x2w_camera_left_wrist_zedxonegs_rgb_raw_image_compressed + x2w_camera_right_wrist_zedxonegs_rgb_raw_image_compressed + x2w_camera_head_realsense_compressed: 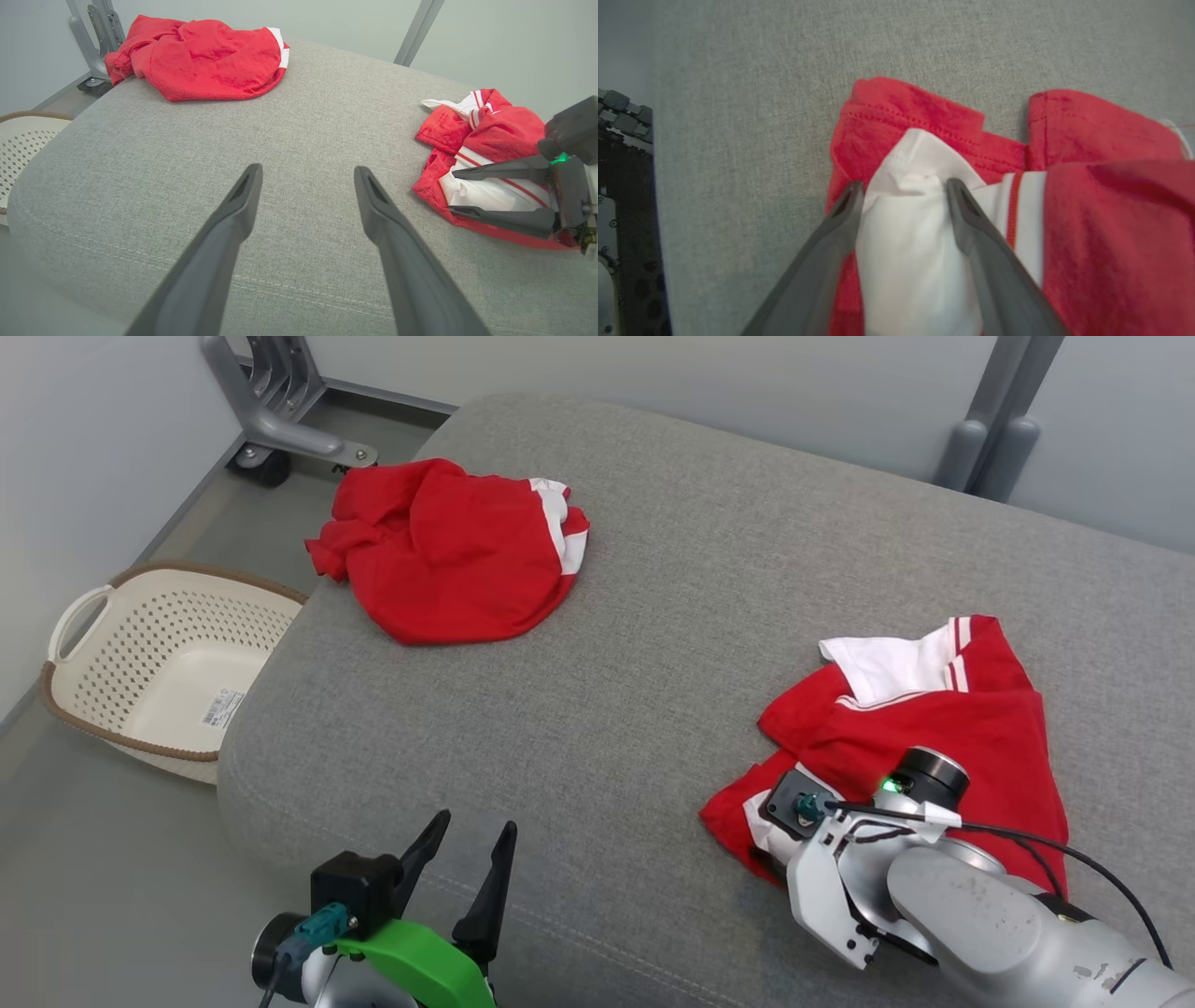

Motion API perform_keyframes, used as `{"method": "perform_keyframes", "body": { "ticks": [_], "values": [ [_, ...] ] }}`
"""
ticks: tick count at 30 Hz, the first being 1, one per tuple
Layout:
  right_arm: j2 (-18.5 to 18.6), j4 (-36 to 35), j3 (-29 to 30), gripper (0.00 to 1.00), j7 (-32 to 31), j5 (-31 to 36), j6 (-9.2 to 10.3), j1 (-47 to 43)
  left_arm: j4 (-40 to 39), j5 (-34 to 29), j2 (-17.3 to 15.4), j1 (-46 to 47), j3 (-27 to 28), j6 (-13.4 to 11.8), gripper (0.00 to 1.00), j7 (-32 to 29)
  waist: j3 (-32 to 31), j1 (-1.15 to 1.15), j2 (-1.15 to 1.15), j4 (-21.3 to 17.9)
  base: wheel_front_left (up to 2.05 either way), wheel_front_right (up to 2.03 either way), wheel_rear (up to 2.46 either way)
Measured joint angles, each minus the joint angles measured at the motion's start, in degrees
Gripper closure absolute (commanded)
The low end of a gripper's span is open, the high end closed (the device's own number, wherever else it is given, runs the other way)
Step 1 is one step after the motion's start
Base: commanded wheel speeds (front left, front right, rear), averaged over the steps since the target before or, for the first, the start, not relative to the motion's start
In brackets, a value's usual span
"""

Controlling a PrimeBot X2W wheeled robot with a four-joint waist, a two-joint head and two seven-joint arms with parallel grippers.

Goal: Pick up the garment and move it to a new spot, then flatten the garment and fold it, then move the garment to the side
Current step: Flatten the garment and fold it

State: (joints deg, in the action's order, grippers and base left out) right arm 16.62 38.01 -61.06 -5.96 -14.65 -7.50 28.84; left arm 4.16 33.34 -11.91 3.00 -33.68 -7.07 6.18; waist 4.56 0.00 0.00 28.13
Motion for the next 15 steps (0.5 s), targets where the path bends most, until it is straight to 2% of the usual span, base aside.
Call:
{"method": "perform_keyframes", "body": {
  "ticks": [1, 2, 4, 6, 15],
  "values": [
    [0.0, 0.1, -0.2, 0.52, -0.2, -0.3, 0.01, 0.1, 0.0, 0.0, 0.0, 0.0, 0.1, 0.0, 0.0, 0.0, 0.2, 0.0, 0.0, 0.3, 0.0, 0.0, 0.0],
    [0.0, 0.1, -0.4, 0.65, -0.2, -0.8, 0.01, 0.3, 0.0, 0.0, 0.0, 0.0, 0.1, 0.0, 0.0, 0.0, 0.4, 0.0, 0.0, 0.6, 0.0, 0.0, 0.0],
    [0.1, 0.1, -0.9, 0.85, -0.6, -1.8, 0.0, 0.7, 0.0, 0.0, 0.0, -0.1, 0.4, 0.0, 0.0, 0.0, 0.6, 0.0, 0.0, 1.1, 0.0, 0.0, 0.0],
    [0.2, 0.2, -0.9, 1.0, -0.7, -2.6, 0.0, 1.3, 0.1, 0.0, 0.0, -0.1, 0.7, 0.0, 0.0, 0.5, 0.6, 0.0, 0.0, 1.2, 0.0, 0.0, 0.0],
    [1.5, -0.4, -0.2, 1.0, -0.1, -5.2, 0.0, 1.5, 0.4, -0.2, -0.3, -1.4, 1.4, 0.0, 0.0, 0.3, -1.8, 0.0, 0.0, 0.5, 0.0, 0.0, 0.0]
  ]
}}
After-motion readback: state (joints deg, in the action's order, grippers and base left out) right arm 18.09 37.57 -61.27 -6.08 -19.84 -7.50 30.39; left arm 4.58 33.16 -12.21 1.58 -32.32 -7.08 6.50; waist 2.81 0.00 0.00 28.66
